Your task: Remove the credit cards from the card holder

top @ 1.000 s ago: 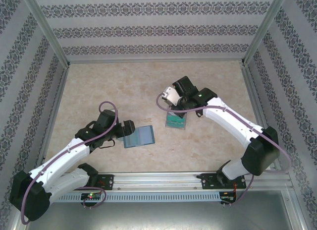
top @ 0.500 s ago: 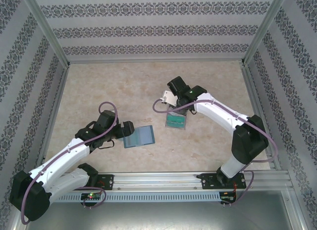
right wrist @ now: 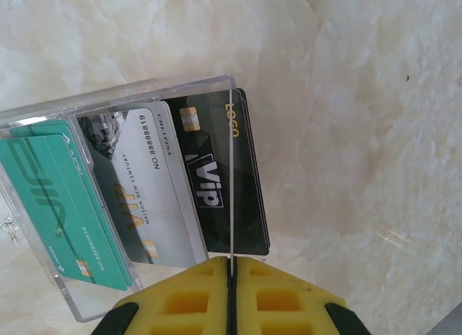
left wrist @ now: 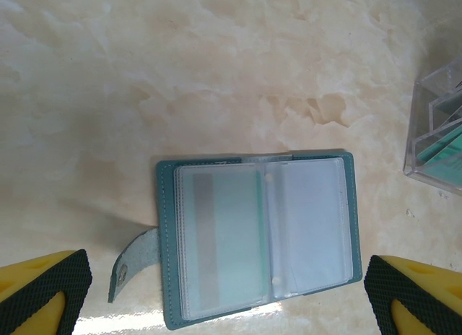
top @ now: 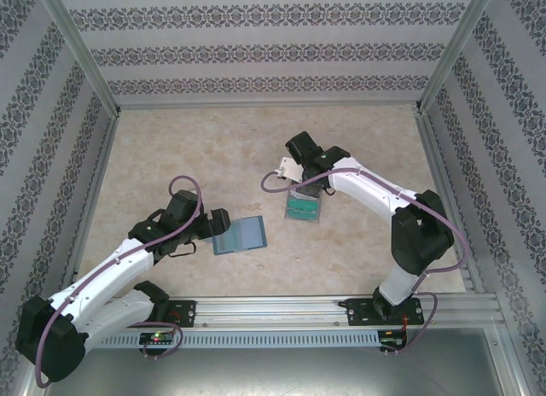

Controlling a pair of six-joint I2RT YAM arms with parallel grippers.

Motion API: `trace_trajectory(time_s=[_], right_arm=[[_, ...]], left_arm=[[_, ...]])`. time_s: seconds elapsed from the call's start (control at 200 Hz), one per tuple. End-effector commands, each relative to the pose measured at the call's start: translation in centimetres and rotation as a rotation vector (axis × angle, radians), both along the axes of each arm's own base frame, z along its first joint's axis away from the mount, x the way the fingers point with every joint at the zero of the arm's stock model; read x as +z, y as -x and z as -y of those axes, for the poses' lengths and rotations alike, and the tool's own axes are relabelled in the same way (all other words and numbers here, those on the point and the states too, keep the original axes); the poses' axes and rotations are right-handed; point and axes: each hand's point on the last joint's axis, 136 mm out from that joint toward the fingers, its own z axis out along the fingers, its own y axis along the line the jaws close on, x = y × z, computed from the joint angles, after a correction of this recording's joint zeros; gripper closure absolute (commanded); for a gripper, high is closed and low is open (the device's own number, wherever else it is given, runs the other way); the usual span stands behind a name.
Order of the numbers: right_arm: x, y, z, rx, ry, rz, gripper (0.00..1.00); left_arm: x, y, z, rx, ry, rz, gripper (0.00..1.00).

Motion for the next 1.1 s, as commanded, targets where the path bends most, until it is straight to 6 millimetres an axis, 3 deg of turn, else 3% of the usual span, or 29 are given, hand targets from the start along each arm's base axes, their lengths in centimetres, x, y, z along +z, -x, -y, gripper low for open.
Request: trace_trajectory(time_s=[0.0, 0.225, 0.265, 0.285, 0.38, 0.53, 0.734, 0.859, 1.059, 1.094], right_arm=[[-0.9, 0.1, 0.0, 0.004, 0.012, -0.033, 1.0], [-1.7, -0.3, 0.1, -0.01, 0.027, -0.035, 1.0], [-1.5, -0.6, 0.1, -0.019, 0.026, -0.023, 0.79], [-1.4, -0.8, 0.1, -0.025, 0.025, -0.014, 0.74], [-0.4, -2.4, 0.8, -0.088, 0.033, 0.055, 0.67], [0.8, -4.3, 2.1, -0.173, 0.022, 0.112, 0.67], [2.0, -4.7, 1.9, -0.227, -0.035, 0.139, 0.68], [4.4, -6.0, 2.0, -0.401, -0.161, 0.219, 0.7], [5.9, -5.4, 0.5, -0.561, -0.362, 0.178, 0.73], [6.2, -5.0, 0.1, -0.582, -0.404, 0.155, 0.79]], left_arm=[[-0.2, 0.4, -0.8, 0.014, -0.033, -0.011, 0.0], [-0.3, 0.4, -1.0, 0.02, -0.04, -0.015, 0.0], [-0.3, 0.4, -0.9, 0.019, -0.04, -0.015, 0.0], [-0.4, 0.4, -0.9, 0.018, -0.041, -0.016, 0.0], [-0.4, 0.4, -0.9, 0.017, -0.042, -0.015, 0.0], [-0.4, 0.4, -0.9, 0.015, -0.041, -0.015, 0.0], [-0.5, 0.4, -0.9, 0.017, -0.037, -0.016, 0.0], [-0.6, 0.4, -0.8, 0.024, -0.033, -0.021, 0.0], [-1.1, 0.4, -0.5, 0.018, -0.029, -0.047, 0.01], [-1.1, 0.4, -0.5, 0.016, -0.028, -0.049, 0.02]])
